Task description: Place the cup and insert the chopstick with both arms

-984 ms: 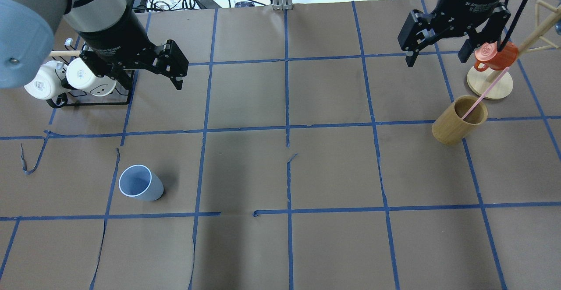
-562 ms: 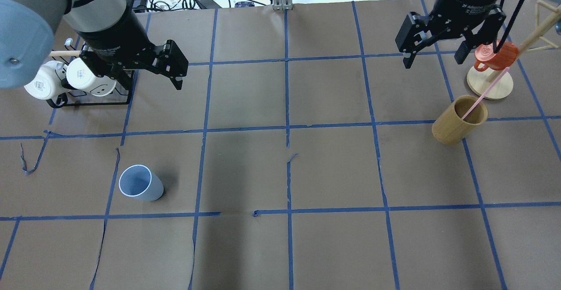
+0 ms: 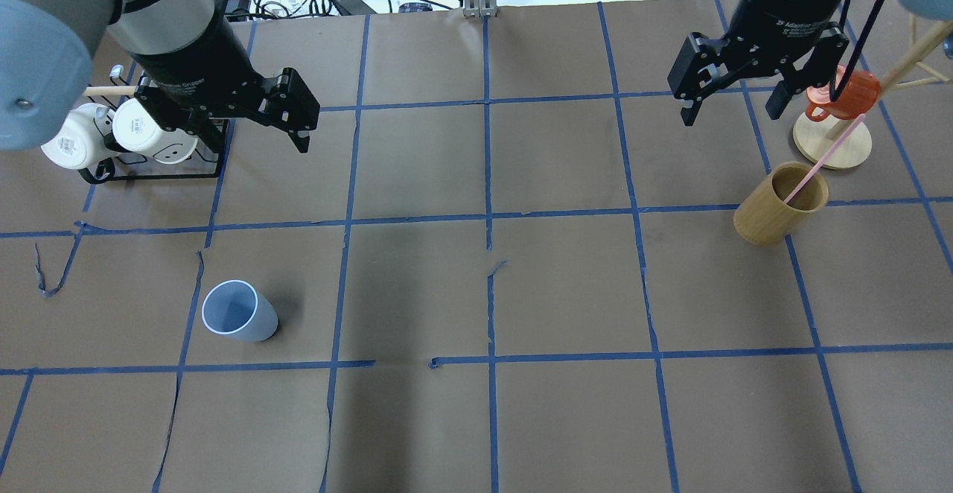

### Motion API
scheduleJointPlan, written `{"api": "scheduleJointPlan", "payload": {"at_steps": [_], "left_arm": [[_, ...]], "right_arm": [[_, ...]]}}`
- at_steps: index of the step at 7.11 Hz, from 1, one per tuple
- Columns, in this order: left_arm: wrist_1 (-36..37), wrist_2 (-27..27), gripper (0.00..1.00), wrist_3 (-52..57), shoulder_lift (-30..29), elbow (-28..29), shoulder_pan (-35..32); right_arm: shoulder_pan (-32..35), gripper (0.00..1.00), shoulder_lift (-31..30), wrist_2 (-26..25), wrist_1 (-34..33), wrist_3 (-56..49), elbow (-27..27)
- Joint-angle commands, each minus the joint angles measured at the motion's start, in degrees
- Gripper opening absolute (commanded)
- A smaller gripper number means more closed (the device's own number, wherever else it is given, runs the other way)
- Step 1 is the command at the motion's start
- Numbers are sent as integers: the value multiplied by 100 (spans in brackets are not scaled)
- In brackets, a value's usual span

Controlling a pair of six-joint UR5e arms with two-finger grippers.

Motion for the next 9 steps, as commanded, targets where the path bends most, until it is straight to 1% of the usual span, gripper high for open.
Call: {"api": "scheduleJointPlan", "payload": {"at_steps": [1, 2, 5, 9], "left_arm": [[0, 0, 100, 0, 0, 0, 0], [0, 0, 100, 0, 0, 0, 0], [0, 0, 100, 0, 0, 0, 0], [9, -35, 100, 0, 0, 0, -9]], "right_arm": [[-1, 100, -8, 4, -88, 30, 110], [-9, 100, -69, -5, -89, -13, 110], [-18, 100, -70, 21, -440, -5, 22], [8, 100, -88, 13, -414, -5, 57]]}}
